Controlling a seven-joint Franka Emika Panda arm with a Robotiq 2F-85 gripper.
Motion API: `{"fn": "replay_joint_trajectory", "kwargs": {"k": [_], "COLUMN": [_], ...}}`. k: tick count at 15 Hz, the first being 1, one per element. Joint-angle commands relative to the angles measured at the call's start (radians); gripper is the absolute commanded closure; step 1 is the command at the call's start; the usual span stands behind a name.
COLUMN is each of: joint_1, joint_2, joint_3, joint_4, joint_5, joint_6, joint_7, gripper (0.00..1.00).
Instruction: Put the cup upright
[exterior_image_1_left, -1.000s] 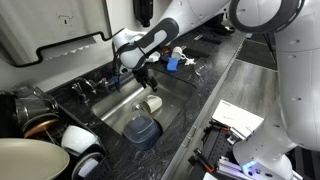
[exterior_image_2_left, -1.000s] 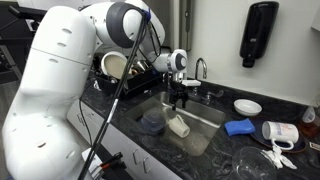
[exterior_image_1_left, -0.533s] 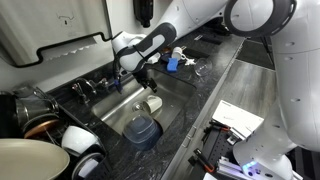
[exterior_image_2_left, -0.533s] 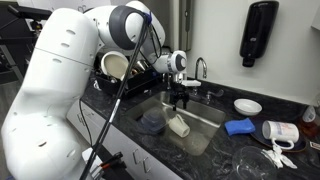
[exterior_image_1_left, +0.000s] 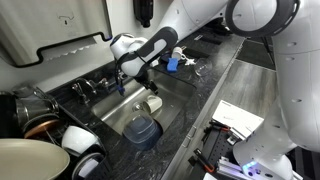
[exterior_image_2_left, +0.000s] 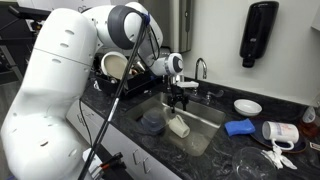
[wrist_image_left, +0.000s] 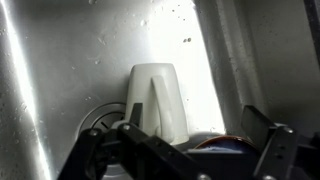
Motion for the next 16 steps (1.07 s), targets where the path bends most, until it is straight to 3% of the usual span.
{"fn": "replay_joint_trajectory", "kwargs": {"k": [1, 9, 16], "joint_1": [0.023, 0.031, 0.017], "joint_2": [-0.055, -0.045, -0.016], "joint_3": [-0.009, -0.016, 0.004], "joint_4": [-0.110, -0.171, -0.137], "joint_5": [-0.072, -0.241, -0.292], "joint_6": [0.056, 0.152, 0.191], "joint_7": [0.121, 0.267, 0.252], "gripper": [0.00, 0.00, 0.00]}}
